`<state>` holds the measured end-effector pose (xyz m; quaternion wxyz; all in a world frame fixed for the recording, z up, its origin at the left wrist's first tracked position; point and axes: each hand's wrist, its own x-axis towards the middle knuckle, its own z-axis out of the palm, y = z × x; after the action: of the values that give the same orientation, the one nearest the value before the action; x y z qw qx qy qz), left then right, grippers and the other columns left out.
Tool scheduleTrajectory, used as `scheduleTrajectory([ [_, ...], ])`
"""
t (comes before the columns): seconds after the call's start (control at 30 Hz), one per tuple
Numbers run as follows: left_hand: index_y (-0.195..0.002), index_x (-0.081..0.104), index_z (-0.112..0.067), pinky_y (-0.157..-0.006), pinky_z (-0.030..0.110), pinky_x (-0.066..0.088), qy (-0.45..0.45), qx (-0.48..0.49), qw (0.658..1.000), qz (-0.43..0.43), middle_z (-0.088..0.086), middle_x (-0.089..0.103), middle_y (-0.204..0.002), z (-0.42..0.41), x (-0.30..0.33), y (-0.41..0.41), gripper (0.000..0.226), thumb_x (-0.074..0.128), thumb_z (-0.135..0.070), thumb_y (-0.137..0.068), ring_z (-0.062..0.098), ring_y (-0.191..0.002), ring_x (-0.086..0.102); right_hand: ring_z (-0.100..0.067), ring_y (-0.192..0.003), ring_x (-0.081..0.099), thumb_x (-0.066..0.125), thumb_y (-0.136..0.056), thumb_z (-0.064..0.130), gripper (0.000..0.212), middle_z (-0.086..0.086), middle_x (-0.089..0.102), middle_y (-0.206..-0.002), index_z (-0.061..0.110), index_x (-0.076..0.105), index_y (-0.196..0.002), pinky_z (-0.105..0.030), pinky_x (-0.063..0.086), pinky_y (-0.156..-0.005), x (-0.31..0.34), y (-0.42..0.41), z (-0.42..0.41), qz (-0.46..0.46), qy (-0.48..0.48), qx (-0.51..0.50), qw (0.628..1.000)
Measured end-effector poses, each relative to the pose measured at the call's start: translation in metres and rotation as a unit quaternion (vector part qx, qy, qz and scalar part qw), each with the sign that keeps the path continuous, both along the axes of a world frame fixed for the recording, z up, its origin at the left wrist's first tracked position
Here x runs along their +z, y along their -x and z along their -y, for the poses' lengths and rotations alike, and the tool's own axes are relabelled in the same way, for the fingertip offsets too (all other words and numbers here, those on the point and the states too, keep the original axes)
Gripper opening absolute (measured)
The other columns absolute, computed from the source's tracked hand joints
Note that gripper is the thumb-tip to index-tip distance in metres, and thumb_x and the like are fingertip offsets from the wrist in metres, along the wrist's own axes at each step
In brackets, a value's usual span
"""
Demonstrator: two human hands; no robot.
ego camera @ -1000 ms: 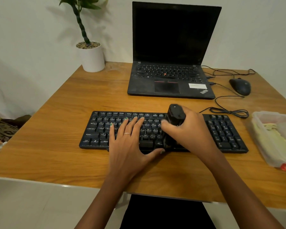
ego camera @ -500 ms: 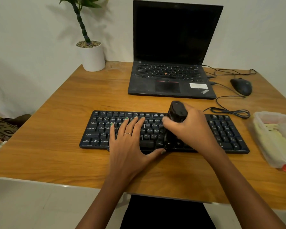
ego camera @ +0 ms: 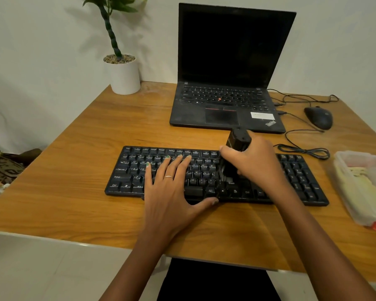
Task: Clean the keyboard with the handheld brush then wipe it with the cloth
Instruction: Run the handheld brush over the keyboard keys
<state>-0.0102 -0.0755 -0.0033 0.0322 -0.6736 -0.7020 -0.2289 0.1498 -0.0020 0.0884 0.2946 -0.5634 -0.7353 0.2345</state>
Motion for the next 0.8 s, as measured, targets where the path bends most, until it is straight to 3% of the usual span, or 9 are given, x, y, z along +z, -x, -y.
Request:
scheduleTrajectory([
  [0.07,-0.143,0.042,-0.021,-0.113,0.053,0.014,0.000,0.002,1.000,0.002,0.000,0.049,-0.143,-0.0005,0.0001,0.0001,0.106,0.027,-0.093,-0.067,0.023,-0.135,0.041,-0.021,-0.059,0.063,0.067,-0.080,0.027,0.027,-0.012,0.064,-0.072,0.002,0.056,-0.079,-0.031,0.049,-0.049,-0.0030,0.0029,0.0024,-0.006,0.002,0.012,1.000],
  [0.17,-0.143,0.042,-0.021,-0.113,0.053,0.014,-0.002,0.002,1.000,0.003,0.000,0.049,-0.143,-0.0004,-0.0001,0.0007,0.106,0.027,-0.093,-0.068,0.023,-0.135,0.041,-0.004,-0.044,0.058,0.067,-0.081,0.027,0.025,-0.005,0.061,-0.067,0.005,0.055,-0.080,-0.020,0.048,-0.040,0.0010,0.0000,0.0015,-0.003,0.052,0.021,0.998],
  [0.27,-0.143,0.042,-0.021,-0.113,0.053,0.015,0.001,0.000,1.000,0.001,-0.001,0.049,-0.143,0.0005,-0.0011,0.0002,0.105,0.028,-0.094,-0.068,0.023,-0.135,0.040,-0.020,-0.064,0.064,0.066,-0.082,0.031,0.026,-0.007,0.063,-0.073,0.007,0.057,-0.081,-0.037,0.055,-0.058,-0.0038,0.0005,0.0017,-0.014,-0.029,-0.009,0.999],
  [0.4,-0.143,0.042,-0.022,-0.114,0.054,0.017,-0.002,0.002,1.000,0.002,-0.001,0.049,-0.143,-0.0009,-0.0011,0.0003,0.105,0.029,-0.093,-0.067,0.022,-0.135,0.040,-0.021,-0.057,0.060,0.067,-0.081,0.028,0.024,-0.009,0.065,-0.074,0.007,0.056,-0.081,-0.026,0.049,-0.048,-0.0023,0.0026,0.0072,-0.005,0.018,0.042,0.999],
  [0.57,-0.143,0.043,-0.021,-0.113,0.055,0.017,-0.003,0.002,1.000,0.001,0.000,0.049,-0.143,0.0004,-0.0004,-0.0006,0.105,0.028,-0.093,-0.068,0.023,-0.135,0.041,-0.026,-0.068,0.064,0.065,-0.082,0.030,0.025,-0.009,0.064,-0.075,0.007,0.056,-0.079,-0.040,0.054,-0.059,-0.0065,0.0047,0.0061,-0.036,-0.025,0.005,0.999],
  [0.67,-0.143,0.043,-0.021,-0.113,0.054,0.016,-0.006,0.002,1.000,0.005,-0.001,0.049,-0.143,-0.0001,0.0001,-0.0001,0.105,0.027,-0.093,-0.068,0.022,-0.135,0.041,-0.025,-0.065,0.063,0.066,-0.081,0.028,0.026,-0.013,0.065,-0.077,0.004,0.056,-0.080,-0.035,0.053,-0.056,-0.0044,0.0049,0.0068,-0.023,0.018,0.038,0.999],
  [0.8,-0.142,0.043,-0.021,-0.113,0.053,0.016,-0.004,0.001,1.000,0.000,-0.001,0.050,-0.142,0.0002,-0.0004,-0.0006,0.105,0.028,-0.093,-0.068,0.022,-0.134,0.041,-0.016,-0.061,0.056,0.065,-0.083,0.029,0.024,0.000,0.057,-0.065,0.012,0.052,-0.072,-0.028,0.044,-0.054,-0.0084,0.0042,0.0014,-0.023,-0.049,0.001,0.999],
])
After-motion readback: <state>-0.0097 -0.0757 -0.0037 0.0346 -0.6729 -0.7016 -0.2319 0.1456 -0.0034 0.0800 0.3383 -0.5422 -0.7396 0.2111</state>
